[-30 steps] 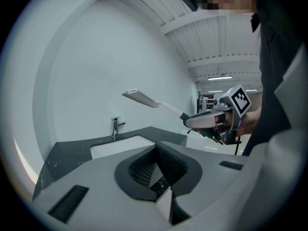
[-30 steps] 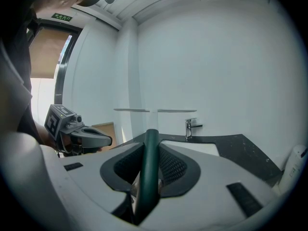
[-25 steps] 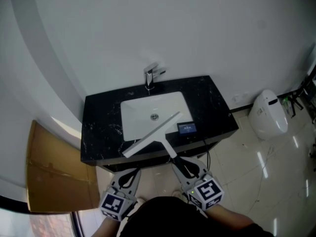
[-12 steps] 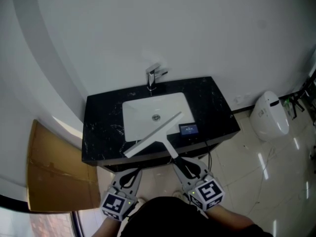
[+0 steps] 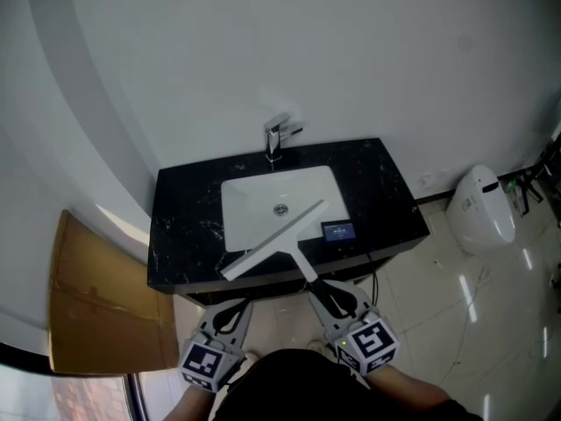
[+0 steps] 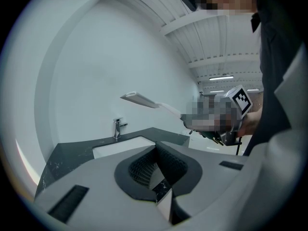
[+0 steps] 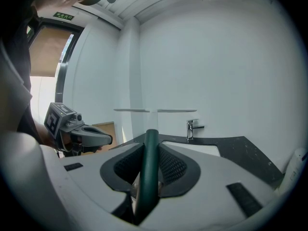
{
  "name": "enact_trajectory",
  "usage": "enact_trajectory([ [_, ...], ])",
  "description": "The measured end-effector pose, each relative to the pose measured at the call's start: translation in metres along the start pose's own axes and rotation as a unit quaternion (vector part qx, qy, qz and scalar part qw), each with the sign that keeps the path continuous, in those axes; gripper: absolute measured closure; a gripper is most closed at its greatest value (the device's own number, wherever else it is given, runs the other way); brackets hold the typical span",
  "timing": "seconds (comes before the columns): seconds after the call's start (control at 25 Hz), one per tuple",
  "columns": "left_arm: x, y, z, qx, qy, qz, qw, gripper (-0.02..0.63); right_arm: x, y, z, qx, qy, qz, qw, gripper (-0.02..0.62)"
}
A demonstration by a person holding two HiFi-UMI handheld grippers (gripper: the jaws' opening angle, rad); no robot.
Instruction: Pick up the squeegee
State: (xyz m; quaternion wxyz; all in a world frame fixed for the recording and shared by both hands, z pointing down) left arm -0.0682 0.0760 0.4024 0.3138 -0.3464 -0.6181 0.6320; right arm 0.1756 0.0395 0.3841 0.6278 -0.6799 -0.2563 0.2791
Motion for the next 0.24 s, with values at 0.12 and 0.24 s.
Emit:
enact_trajectory([
  [0.12,-0.0003,-0.0017,0.0008,-0.001,-0.002,-0.001,1.0000,0.606,-0.0009,0.0015,0.0006,-0.002,0.001,0.000,1.000,0.502],
  [0.24,-0.0010,-0.0005,0.0010,0.001,-0.001,-0.001,1.0000,0.606,-0.0011,-0.0006,-0.0001,-0.005,-0.001,0.003,1.000,0.502],
])
Point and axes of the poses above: the fingertips, and each gripper's own axes: x backward along the fingers, z to its left, y out of its top, the point moved 10 cm from there along x, backward along the fingers, and after that the axes turned 11 degrees about -z, right-handed, at the moved point
